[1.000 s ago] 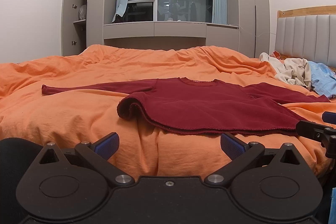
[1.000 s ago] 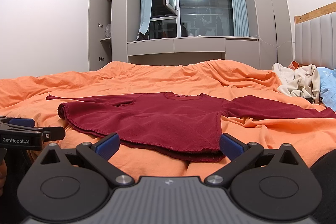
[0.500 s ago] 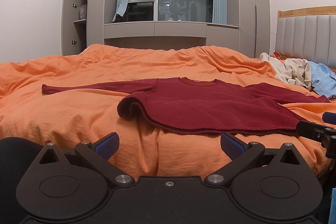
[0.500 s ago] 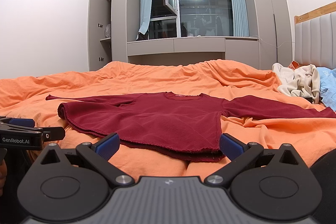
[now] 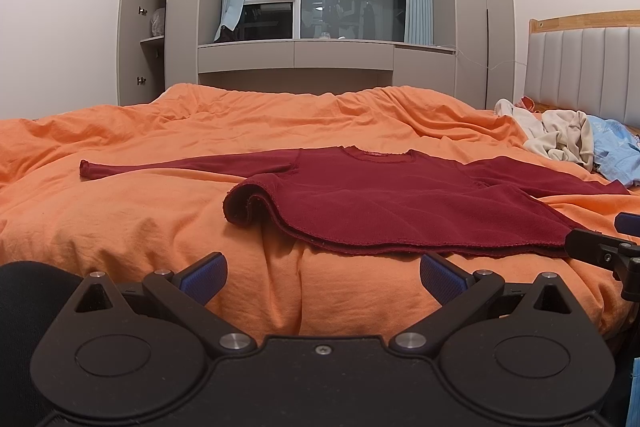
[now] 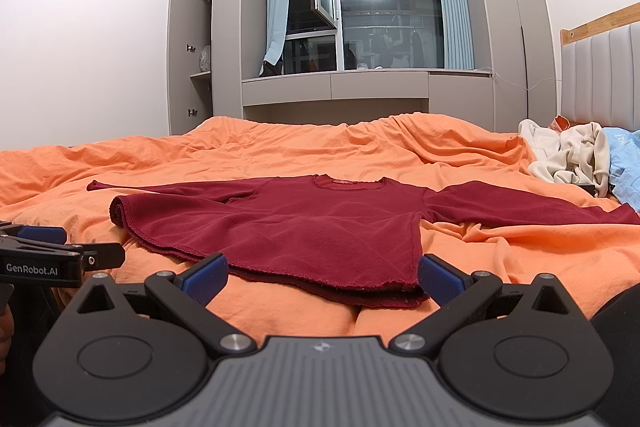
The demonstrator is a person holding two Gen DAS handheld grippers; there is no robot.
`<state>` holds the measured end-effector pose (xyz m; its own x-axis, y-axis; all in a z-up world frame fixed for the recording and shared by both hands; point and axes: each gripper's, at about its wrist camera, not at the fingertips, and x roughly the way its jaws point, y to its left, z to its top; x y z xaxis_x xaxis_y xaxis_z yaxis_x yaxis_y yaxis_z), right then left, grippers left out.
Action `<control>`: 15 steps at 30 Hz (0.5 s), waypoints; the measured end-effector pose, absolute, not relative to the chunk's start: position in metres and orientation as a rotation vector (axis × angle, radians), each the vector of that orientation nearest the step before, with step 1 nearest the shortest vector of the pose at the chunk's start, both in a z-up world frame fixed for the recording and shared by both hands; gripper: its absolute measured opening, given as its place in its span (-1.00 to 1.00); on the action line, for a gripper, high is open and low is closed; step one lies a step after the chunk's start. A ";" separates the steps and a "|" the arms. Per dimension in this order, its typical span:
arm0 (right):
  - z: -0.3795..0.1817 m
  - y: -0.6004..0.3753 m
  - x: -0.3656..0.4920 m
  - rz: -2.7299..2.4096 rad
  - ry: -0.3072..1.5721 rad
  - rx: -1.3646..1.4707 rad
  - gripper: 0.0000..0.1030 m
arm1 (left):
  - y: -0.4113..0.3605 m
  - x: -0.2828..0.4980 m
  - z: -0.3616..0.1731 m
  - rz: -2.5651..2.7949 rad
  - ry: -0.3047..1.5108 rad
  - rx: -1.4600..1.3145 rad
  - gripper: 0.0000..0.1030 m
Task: Fold small clothes
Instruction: 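Grasp the sweater's sleeve cuff with the right gripper and lift it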
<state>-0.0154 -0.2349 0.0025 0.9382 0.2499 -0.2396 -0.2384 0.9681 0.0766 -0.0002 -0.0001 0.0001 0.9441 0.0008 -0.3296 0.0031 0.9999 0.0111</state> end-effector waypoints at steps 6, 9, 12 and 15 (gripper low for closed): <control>0.009 -0.243 -0.013 0.270 0.282 0.100 1.00 | -0.001 0.002 -0.003 -0.007 0.356 0.014 0.99; 0.013 -0.257 0.001 0.288 0.312 0.170 1.00 | 0.001 0.013 -0.005 -0.028 0.386 0.002 0.99; 0.019 -0.278 0.017 0.268 0.332 0.240 1.00 | 0.001 0.028 0.001 -0.062 0.425 -0.016 0.99; 0.025 -0.305 0.041 0.200 0.352 0.312 1.00 | -0.003 0.046 0.010 -0.094 0.443 -0.032 0.99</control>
